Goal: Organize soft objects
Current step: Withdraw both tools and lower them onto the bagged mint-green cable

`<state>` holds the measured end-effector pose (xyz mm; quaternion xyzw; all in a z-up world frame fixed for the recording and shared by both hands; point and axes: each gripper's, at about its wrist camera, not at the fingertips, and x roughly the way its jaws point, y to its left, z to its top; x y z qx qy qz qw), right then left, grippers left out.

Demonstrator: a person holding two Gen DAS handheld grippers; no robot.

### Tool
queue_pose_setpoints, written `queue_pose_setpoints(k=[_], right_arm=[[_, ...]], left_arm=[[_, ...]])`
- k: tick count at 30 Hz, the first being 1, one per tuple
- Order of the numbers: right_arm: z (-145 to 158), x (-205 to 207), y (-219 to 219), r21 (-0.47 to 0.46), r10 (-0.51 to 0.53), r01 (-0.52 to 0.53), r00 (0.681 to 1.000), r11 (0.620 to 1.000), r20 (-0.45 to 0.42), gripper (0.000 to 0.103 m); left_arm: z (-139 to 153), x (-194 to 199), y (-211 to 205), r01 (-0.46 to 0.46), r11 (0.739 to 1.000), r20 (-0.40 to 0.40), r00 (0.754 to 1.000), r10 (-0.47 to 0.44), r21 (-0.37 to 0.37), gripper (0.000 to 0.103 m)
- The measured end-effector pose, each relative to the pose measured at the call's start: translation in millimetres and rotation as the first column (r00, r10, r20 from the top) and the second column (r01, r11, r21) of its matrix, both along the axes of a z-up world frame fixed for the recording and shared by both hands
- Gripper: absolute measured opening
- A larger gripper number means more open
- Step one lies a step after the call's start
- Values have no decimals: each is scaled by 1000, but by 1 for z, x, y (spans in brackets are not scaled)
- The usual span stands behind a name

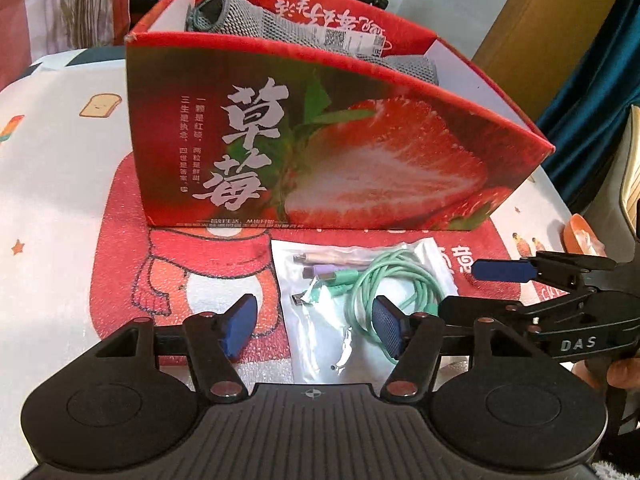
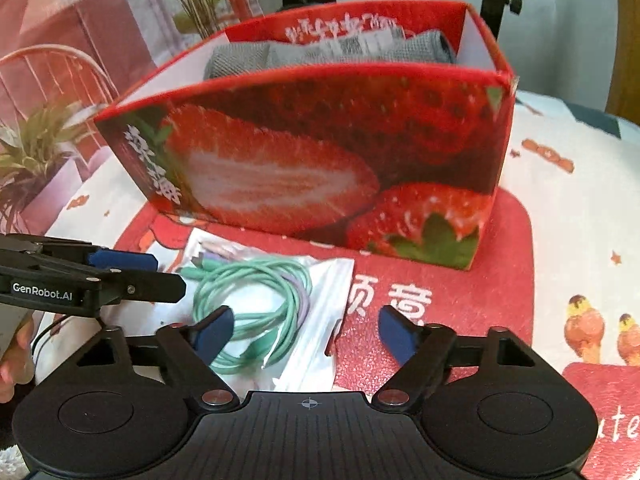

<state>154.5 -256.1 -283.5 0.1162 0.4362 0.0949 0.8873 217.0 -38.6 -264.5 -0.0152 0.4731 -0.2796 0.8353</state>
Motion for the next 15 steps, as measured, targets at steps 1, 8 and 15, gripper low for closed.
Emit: queue_pose_setpoints(k=[1,8,15], right_arm=[[-1,2,0,3,0,0,1000,1000,-12,71],[-3,11,7,-40,30,-31,999,999,-29,66],[-2,22,14,-72,86,-89,995,993,-43,65]], left_arm=[[-1,1,-1,3,1000,-3,1000,-3,6,66],[-4,7,-6,10,1000,-14,1000,-10,12,65],[-4,14,-13,41,999,-27,999,-40,15,65]])
